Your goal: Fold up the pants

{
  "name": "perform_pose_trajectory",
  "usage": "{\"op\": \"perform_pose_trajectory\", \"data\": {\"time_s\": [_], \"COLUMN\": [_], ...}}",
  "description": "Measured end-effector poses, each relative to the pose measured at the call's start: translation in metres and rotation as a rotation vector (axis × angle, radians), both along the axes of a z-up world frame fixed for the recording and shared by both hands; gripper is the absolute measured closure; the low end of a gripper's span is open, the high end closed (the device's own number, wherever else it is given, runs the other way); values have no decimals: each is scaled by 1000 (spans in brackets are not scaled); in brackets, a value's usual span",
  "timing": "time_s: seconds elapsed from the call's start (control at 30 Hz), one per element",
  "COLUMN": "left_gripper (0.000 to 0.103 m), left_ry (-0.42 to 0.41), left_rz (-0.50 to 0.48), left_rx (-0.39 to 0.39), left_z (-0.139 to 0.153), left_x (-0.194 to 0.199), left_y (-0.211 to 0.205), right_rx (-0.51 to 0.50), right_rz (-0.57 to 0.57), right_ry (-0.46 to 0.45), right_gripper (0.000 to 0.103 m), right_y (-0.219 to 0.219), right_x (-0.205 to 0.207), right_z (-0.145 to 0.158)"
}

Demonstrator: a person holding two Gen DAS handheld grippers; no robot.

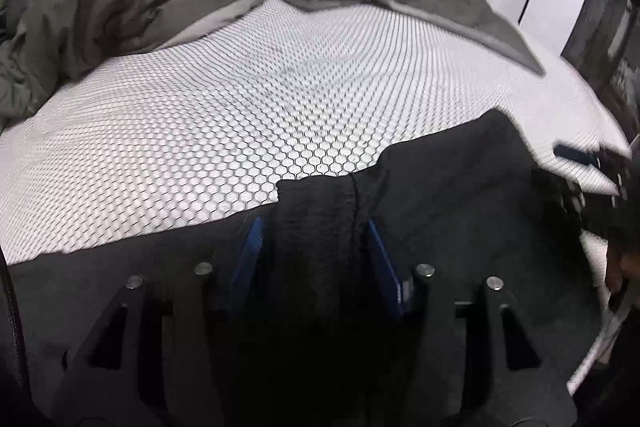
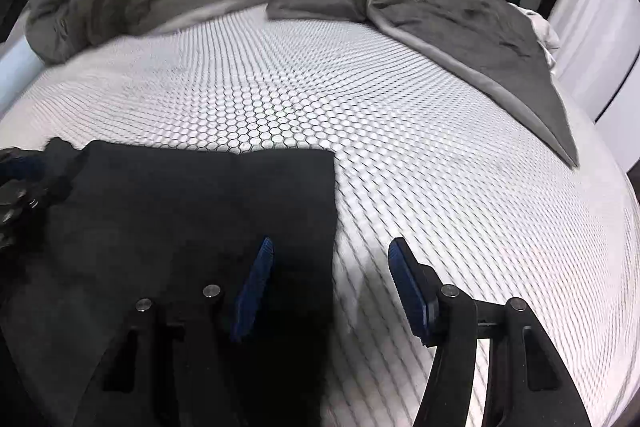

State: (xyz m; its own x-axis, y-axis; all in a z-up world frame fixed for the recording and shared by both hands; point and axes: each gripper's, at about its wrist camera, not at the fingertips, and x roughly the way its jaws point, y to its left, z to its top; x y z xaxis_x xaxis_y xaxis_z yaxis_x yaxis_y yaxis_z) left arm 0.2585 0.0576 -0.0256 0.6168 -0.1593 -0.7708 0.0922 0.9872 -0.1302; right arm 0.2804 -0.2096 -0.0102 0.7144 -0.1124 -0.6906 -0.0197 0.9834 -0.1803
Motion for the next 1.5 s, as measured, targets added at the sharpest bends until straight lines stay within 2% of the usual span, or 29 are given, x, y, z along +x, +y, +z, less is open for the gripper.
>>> {"op": "perform_pose_trajectory", "data": {"time_s": [0.1,0.17,0.23,0.3,0.33,0.4,0.47,0.53,0.57,0.6,0.63,0.7,0.73,0.8,0.83,0.87,0.97,1.07,1.13,1.23,1.33,1.5], "left_gripper": [51,49,47,47,47,44,38,38,37,32,31,31,30,19,19,19,19,19,19,19,19,19], "left_ry": [-73,-112,-114,-85,-72,-46,-50,-63,-77,-82,-81,-88,-99,-113,-116,-111,-87,-75,-58,-13,9,9], "left_rz": [15,-26,-102,-196,-232,-237,-223,-215,-197,-170,-144,-92,-52,36,123,189,349,479,569,627,655,617], "left_rx": [9,18,16,30,49,111,63,48,61,76,80,53,25,-44,-83,-112,-244,-290,-358,-475,-548,-527], "left_z": [23,30,27,16,11,-6,-13,-13,-12,-13,-14,-11,-8,-4,-3,-2,-4,-8,-15,-30,-39,-40], "left_x": [-25,-46,-65,-81,-88,-97,-110,-124,-133,-139,-142,-152,-161,-179,-187,-190,-204,-216,-220,-216,-210,-232], "left_y": [-1,-12,-28,-47,-53,-54,-39,-29,-25,-23,-20,-6,4,28,45,59,113,159,193,231,252,249], "right_rx": [70,123,138,127,50,33,37,20,103,103,147,166,176,206,231,245,266,296,310,320,332,328], "right_rz": [73,142,190,234,242,230,172,111,106,106,104,106,110,125,135,140,151,160,161,154,149,146], "right_ry": [-63,-71,-54,-39,-6,-15,-37,-52,-53,-53,-47,-59,-72,-107,-134,-151,-165,-157,-155,-158,-156,-144], "right_gripper": [42,42,42,42,42,43,42,41,41,41,41,41,40,31,21,18,16,16,16,16,16,16], "right_y": [5,17,33,42,55,53,36,14,-5,-5,-12,-14,-13,-12,-13,-13,-12,-12,-13,-15,-19,-19], "right_x": [-52,-81,-98,-99,-102,-108,-117,-123,-126,-126,-127,-127,-130,-144,-151,-153,-164,-169,-169,-167,-165,-164], "right_z": [10,6,-7,-18,-34,-37,-35,-36,-40,-40,-41,-38,-33,-24,-19,-16,-10,-10,-8,-8,-8,-10]}}
